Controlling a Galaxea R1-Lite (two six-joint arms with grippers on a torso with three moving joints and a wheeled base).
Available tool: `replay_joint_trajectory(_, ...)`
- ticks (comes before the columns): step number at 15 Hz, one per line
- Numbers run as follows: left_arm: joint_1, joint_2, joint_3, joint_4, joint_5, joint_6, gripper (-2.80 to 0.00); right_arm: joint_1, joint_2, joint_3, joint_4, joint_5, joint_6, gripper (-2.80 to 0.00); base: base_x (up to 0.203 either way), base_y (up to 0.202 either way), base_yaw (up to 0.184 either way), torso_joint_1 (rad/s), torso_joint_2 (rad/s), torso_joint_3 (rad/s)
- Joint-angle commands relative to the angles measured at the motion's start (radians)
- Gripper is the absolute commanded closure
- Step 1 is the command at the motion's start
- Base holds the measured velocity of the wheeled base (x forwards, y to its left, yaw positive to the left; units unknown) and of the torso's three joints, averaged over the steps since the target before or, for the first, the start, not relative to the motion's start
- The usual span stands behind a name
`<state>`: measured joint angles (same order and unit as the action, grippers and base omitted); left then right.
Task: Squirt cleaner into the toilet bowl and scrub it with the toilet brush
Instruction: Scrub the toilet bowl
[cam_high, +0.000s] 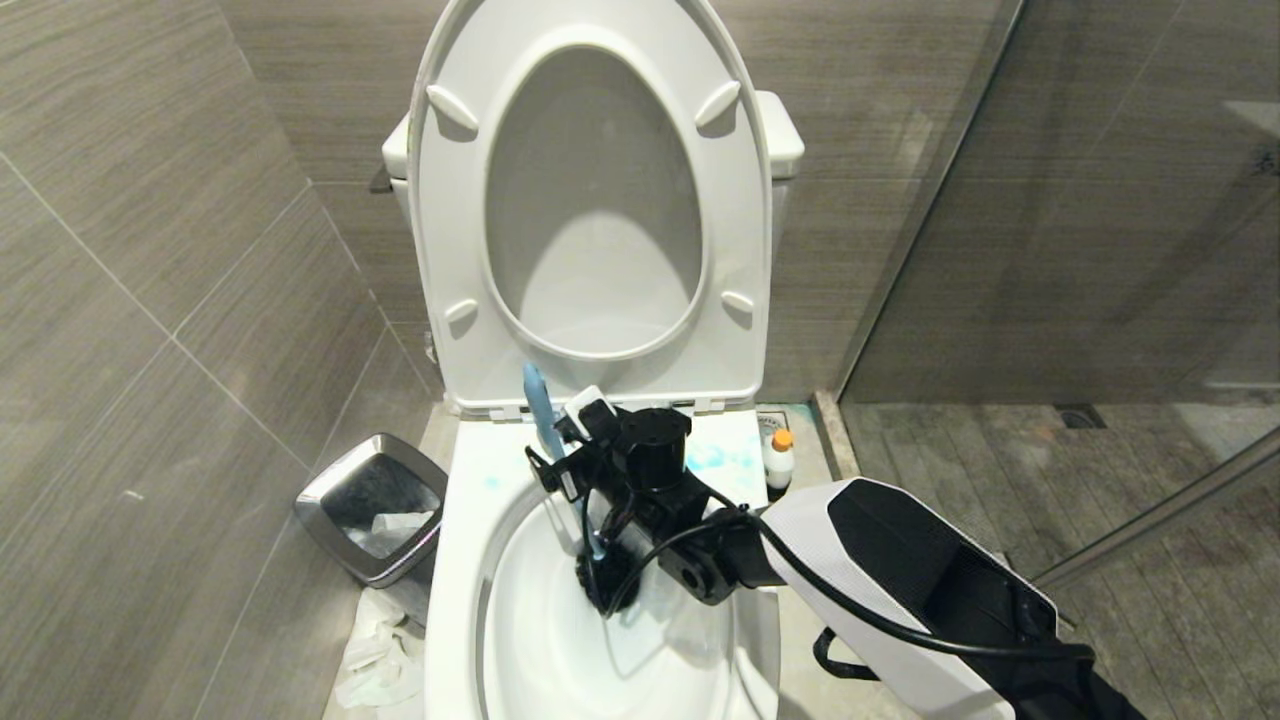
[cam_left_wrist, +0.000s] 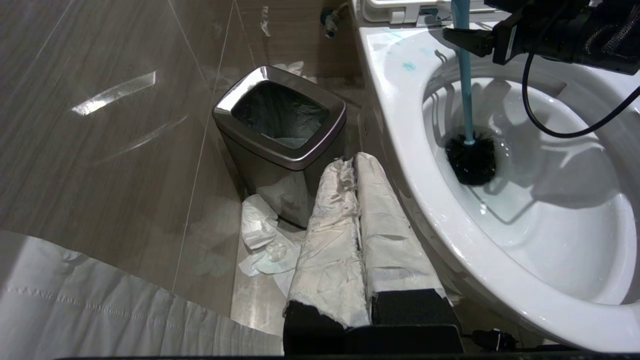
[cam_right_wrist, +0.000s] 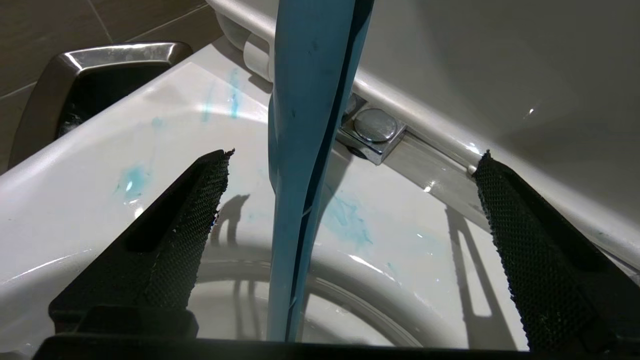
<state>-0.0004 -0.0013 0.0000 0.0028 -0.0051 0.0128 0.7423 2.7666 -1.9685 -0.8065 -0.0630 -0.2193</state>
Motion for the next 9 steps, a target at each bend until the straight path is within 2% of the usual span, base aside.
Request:
replay_joint_trajectory(1, 0.000, 0.001, 0.002, 0.000, 0.001, 0.001, 0.00, 0.000, 0.002, -0.001, -0.003, -0.001, 0.000, -2.80, 0.000, 0.000, 0.000, 0.000, 0.00, 0.000)
replay_joint_trajectory(6, 0.000, 0.001, 0.002, 0.000, 0.001, 0.000, 0.00, -0.002, 0.011, 0.000, -0.003, -0.003, -0.002, -2.80, 0.000, 0.000, 0.000, 0.000, 0.00, 0.000)
replay_joint_trajectory(9, 0.000, 0.001, 0.002, 0.000, 0.001, 0.000, 0.00, -0.012, 0.002, 0.001, -0.003, -0.043, -0.008, -2.80, 0.000, 0.000, 0.000, 0.000, 0.00, 0.000)
